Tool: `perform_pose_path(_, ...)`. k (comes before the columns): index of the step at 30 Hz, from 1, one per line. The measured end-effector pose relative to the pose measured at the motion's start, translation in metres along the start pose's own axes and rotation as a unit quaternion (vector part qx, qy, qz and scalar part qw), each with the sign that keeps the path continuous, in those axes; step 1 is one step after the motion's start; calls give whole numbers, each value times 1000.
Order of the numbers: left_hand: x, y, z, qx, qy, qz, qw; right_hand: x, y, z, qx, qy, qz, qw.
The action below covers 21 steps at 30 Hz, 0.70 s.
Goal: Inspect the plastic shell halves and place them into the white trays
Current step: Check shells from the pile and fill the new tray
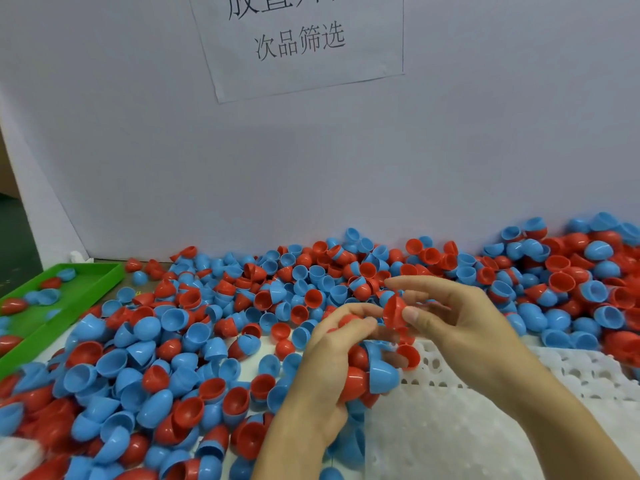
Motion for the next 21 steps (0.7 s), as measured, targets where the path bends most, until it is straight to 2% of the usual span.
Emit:
perform_pose_path(8,-3,-4,-9,43,-53,3,998,-3,4,11,-66,107,4,992)
perform_pose_path(12,-7,-5,-12,66,-62,-12,996,-9,4,8,-49,181,-12,982)
perform_pose_path(15,-8,-7,-29,113,-61,-13,992,-6,2,-2,-37,282,-3,959)
perform_pose_path(18,-6,-5,-51,160,-52,-5,986,13,4,-11,-106,398,93,906)
perform_pose_path(21,-7,-4,-67,189,-46,-3,981,36,7,-12,-169,438,212,857)
Point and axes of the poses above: each hand's wrist, its own y-axis away from the middle knuckle, its own z-axis out of the palm, x = y × z, the point moved 9 cm from there along -y, towards the middle knuckle, and after that the axes turned 13 degrees about -y, right-handed, at the moved point
